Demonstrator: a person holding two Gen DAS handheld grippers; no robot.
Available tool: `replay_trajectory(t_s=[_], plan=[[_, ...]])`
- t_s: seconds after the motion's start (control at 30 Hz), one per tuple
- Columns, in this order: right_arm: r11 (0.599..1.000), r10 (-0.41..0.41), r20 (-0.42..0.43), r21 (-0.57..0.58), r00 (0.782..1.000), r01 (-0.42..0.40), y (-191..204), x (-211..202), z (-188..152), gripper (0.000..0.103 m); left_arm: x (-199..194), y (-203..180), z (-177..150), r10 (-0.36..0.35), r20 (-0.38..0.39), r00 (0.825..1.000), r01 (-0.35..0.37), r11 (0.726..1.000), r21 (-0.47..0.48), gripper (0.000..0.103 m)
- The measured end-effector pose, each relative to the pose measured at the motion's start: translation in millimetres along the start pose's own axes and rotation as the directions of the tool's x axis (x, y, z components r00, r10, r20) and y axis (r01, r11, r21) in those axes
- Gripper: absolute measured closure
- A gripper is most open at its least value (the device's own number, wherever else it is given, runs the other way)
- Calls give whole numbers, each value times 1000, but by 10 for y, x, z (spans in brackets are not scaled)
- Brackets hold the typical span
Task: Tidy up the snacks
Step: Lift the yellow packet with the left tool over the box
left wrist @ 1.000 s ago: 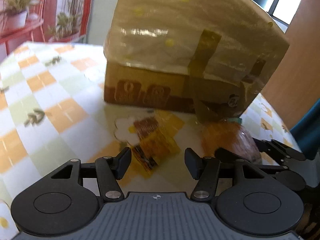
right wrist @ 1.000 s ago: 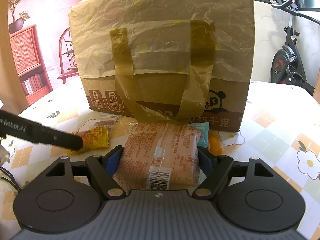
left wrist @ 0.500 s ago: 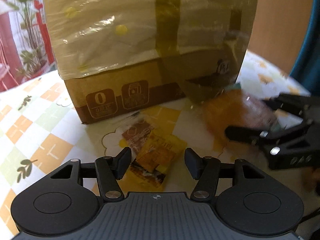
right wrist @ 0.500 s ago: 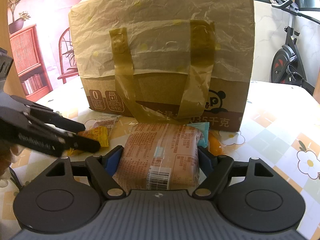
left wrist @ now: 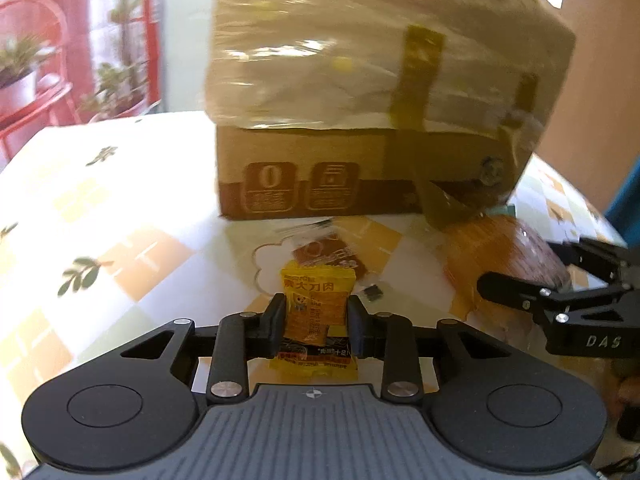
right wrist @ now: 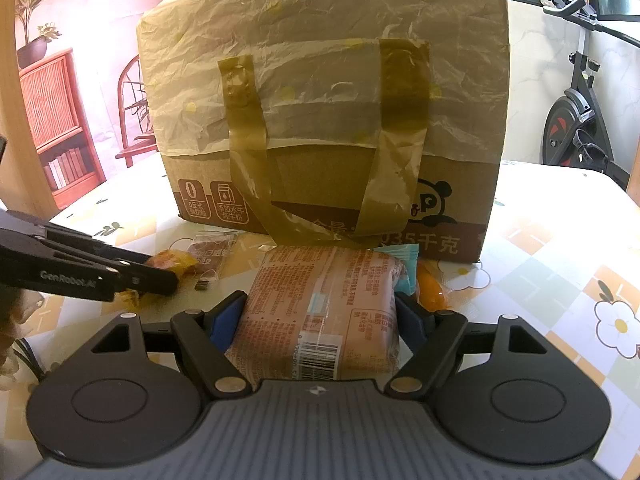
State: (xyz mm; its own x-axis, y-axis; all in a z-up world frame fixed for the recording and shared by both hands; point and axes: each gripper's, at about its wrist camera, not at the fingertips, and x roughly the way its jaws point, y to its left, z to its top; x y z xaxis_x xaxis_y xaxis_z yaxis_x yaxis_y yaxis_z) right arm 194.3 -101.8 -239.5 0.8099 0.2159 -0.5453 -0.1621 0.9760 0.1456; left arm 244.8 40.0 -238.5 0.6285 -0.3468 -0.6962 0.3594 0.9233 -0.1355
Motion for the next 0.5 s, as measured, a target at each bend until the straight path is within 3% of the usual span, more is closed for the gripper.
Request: replay_trajectory(t_s=[0.3, 0.5], plan=[[1000, 7, -4, 6, 1000, -7, -8, -9, 6, 25, -274, 36, 19, -4, 70, 998, 11, 994, -105, 70], [998, 32, -51, 58, 998, -29, -29, -131, 50, 26, -388, -10, 83, -34, 89, 995, 43, 994, -98, 70]])
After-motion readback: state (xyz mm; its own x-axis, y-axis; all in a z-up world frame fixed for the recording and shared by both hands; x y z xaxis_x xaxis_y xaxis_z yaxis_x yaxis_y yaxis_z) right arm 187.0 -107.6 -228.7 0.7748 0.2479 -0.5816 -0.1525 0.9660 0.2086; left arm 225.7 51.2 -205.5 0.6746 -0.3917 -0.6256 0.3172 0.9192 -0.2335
